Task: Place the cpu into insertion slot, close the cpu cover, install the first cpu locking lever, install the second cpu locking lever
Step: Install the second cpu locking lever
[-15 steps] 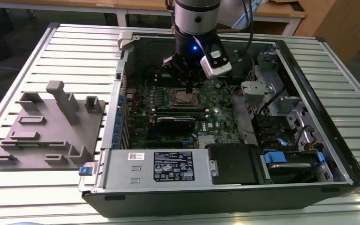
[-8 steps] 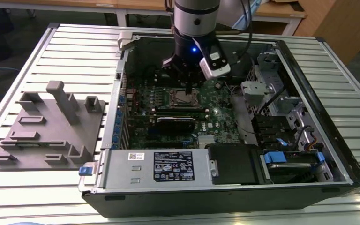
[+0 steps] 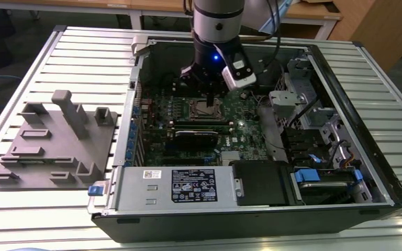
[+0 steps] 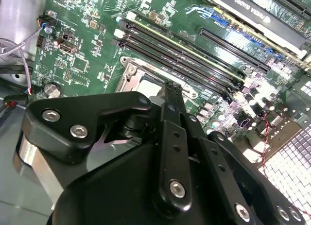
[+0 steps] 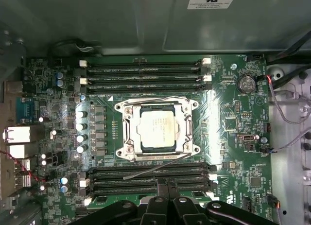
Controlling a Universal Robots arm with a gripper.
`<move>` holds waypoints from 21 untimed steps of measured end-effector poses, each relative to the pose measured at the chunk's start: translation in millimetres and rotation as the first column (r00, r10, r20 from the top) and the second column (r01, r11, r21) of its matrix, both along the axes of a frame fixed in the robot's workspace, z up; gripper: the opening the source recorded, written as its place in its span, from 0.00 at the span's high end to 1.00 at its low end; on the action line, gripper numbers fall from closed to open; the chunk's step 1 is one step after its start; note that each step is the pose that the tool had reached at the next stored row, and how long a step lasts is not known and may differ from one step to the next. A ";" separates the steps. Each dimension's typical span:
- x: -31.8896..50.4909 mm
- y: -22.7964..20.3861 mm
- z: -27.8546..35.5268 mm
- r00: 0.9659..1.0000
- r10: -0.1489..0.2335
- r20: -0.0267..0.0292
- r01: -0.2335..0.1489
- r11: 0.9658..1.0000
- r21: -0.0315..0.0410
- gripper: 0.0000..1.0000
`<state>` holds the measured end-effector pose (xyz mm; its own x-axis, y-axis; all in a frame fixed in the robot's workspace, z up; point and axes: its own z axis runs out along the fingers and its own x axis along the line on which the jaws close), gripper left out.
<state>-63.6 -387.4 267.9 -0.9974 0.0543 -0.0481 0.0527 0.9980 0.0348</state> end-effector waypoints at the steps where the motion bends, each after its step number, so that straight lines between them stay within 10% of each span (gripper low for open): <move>1: -0.1 0.0 -0.4 1.000 0.000 0.000 0.000 1.000 0.000 0.90; 21: -0.4 0.0 -5.1 1.000 0.000 0.000 0.000 1.000 0.000 0.90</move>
